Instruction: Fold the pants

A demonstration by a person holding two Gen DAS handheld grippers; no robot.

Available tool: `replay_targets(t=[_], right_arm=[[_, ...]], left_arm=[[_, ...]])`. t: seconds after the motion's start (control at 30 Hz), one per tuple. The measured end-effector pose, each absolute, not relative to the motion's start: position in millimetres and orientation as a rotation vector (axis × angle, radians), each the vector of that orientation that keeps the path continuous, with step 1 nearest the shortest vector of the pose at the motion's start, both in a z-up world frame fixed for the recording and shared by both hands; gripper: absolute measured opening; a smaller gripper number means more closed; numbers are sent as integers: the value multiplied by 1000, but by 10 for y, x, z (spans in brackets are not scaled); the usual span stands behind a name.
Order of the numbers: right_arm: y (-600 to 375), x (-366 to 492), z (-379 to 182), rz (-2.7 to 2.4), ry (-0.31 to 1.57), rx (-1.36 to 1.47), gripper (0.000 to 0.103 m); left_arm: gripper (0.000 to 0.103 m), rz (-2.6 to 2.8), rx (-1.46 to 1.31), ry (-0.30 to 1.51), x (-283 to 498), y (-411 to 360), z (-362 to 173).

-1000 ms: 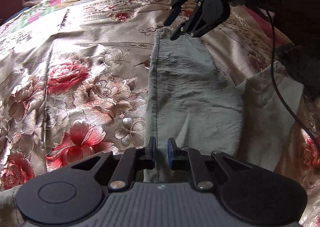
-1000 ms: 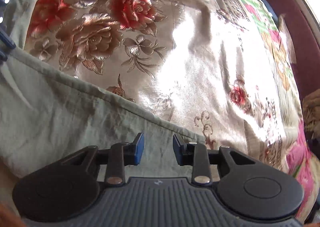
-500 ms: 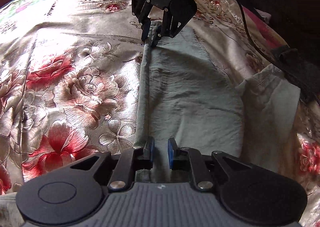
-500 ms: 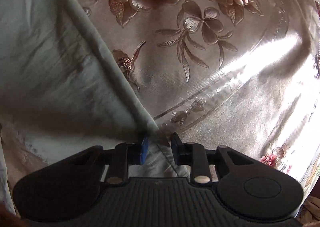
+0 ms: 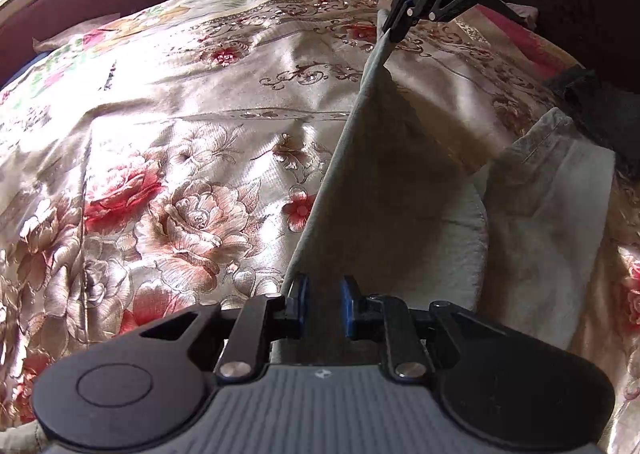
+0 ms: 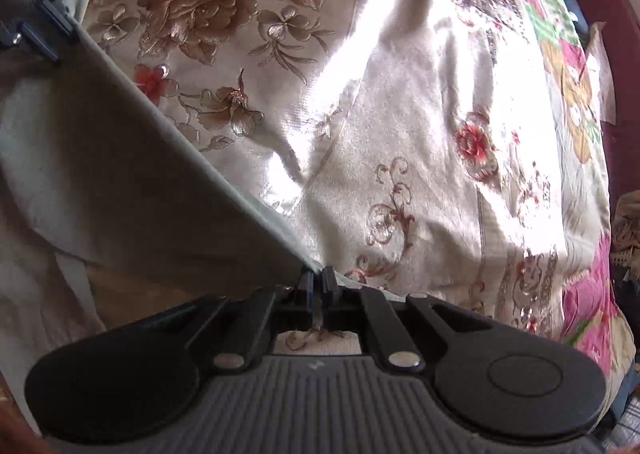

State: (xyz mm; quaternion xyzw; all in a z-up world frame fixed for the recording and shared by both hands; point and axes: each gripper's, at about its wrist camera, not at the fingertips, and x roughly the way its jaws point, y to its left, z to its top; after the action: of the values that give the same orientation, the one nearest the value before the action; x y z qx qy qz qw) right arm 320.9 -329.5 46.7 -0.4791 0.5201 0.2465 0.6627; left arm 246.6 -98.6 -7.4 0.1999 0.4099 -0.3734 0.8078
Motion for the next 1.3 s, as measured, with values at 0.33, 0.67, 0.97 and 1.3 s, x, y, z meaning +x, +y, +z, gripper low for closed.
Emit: replay_targets(t=[0.33, 0.67, 0.97, 1.3], right_arm=[[-3629, 1907, 1210, 255, 1103, -827, 3], [-3712, 730, 503, 79, 1088, -708, 5], [-3985, 301, 499, -57, 1163, -385, 25], [-4910, 245, 334, -281, 968, 813, 35]], left_arm=[[38, -858, 512, 758, 1908, -1269, 432], [38, -968, 616, 884, 1440, -1593, 335], [39, -1030, 701, 865, 1121, -1744, 357], [39, -1005, 725, 817, 1186, -1916, 237]])
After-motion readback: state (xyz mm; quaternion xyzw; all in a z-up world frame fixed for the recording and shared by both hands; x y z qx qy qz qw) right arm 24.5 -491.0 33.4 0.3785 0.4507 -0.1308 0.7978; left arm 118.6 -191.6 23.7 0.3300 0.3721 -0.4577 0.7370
